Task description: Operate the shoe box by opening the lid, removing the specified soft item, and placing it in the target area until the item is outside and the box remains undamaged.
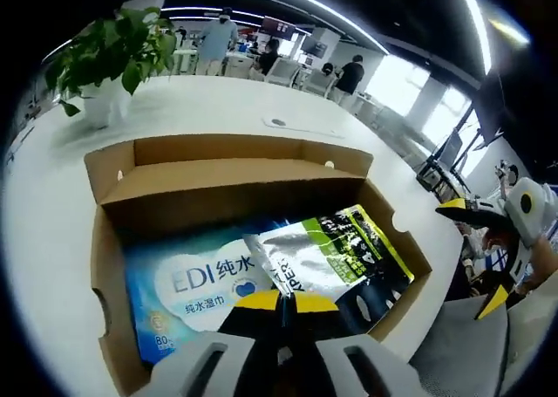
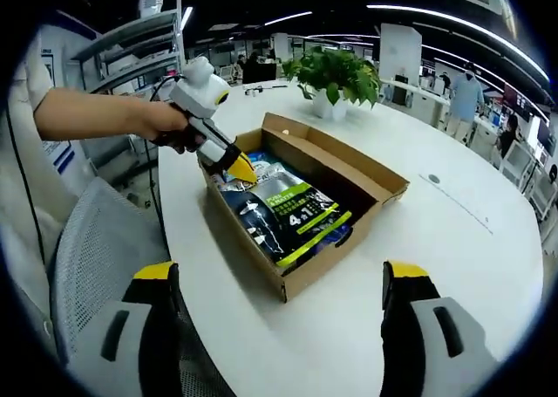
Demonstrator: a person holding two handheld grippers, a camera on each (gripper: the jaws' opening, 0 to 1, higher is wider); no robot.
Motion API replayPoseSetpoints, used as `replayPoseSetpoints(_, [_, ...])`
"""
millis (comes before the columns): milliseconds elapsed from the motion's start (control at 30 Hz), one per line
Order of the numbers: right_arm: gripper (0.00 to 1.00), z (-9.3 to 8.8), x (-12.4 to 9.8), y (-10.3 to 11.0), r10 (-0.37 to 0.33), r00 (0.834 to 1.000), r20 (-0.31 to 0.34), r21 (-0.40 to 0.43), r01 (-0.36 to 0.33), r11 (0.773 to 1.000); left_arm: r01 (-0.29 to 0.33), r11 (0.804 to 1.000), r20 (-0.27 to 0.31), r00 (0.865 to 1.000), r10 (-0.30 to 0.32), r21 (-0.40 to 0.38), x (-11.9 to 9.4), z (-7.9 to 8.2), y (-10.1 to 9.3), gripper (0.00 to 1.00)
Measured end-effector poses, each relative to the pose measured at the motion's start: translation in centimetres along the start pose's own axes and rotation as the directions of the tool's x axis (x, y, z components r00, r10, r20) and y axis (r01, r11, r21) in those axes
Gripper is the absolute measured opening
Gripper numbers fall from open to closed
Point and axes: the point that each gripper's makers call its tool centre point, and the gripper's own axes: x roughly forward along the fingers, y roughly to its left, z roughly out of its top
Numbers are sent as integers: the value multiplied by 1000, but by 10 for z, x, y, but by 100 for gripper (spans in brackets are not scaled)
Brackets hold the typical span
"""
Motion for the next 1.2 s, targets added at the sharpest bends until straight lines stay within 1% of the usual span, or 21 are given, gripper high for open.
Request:
replayPoseSetpoints(133, [86,4,5,4,17,1000,8,4,-17,1000,1,1000,18,1000,0,-26,-4,4,3,0])
replayPoseSetpoints(233, [80,9,9,7,32,999,21,20,-33,999,-2,999,30,1000,3,-40,-8,6,6,0])
replayPoseSetpoints(433, [68,18,19,10,58,997,50,67,-62,996,-11,999,37,999,12,-42,-13,4,11,0])
replayPoseSetpoints(667, [54,29,33,3,60,995,75,129,-69,989,-14,999,50,999,16,-46,-17,4,15,0])
replayPoseSetpoints(833, [47,36,46,-5,58,995,77,163,-70,984,-21,998,61,998,25,-52,-21,6,20,0])
replayPoseSetpoints(867, [46,37,48,-5,59,995,76,166,-71,984,-22,998,62,998,25,-53,-21,6,21,0])
replayPoseSetpoints(933, [46,36,56,-9,56,997,52,173,-64,983,-24,998,65,998,28,-56,-22,6,22,0])
replayPoseSetpoints(1067, [40,34,66,-12,63,998,23,179,-66,982,-25,998,69,997,29,-58,-24,6,23,0])
replayPoseSetpoints(1200, [40,35,75,-14,67,998,9,172,-67,983,-27,999,72,997,30,-47,-25,6,24,0])
